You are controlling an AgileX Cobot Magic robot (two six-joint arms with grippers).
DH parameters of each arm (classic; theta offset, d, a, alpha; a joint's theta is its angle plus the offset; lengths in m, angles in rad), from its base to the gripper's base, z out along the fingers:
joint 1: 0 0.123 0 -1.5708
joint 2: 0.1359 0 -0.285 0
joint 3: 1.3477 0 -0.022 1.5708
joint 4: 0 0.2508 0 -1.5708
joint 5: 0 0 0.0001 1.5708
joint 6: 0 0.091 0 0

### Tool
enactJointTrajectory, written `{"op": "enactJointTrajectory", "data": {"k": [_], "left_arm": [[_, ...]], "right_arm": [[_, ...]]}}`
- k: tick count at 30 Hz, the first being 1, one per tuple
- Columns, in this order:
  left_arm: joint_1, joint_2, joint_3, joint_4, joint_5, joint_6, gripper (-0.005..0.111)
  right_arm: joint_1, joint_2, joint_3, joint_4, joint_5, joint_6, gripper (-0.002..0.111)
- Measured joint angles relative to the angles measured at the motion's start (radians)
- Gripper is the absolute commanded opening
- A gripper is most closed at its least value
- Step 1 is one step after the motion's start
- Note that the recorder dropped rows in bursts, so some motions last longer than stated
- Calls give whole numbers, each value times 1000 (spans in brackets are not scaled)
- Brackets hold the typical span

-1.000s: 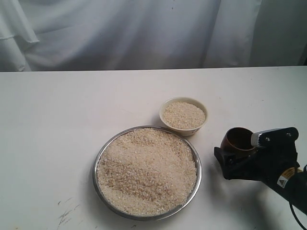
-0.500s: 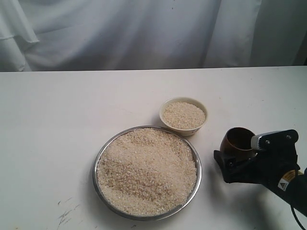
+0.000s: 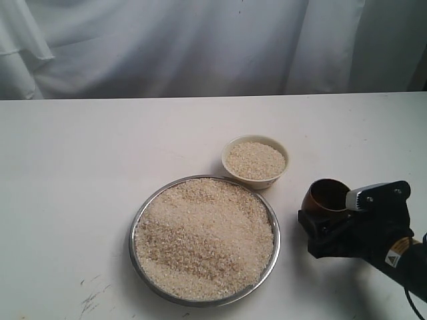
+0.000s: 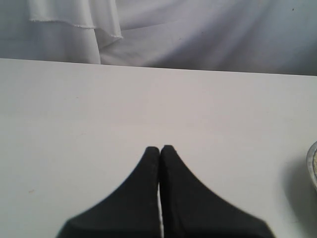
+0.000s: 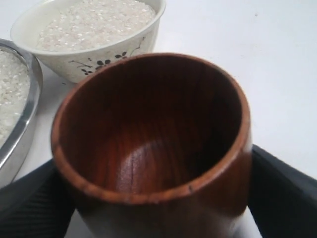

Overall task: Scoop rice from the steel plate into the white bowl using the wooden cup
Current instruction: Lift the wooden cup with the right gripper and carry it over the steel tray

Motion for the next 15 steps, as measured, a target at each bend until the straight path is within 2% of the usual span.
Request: {"op": "enactJointTrajectory", "data": {"k": [6, 9, 13, 15], "left_arm": [[0, 0, 0, 0, 0, 0, 0], [0, 0, 0, 0, 0, 0, 0], [0, 0, 0, 0, 0, 0, 0], [0, 0, 0, 0, 0, 0, 0]], "right_arm": [[0, 0, 0, -22, 0, 0, 18], [0, -5, 0, -26, 4, 0, 0], [0, -86, 2, -26, 27, 39, 0], [0, -156, -13, -28, 126, 53, 0]]}}
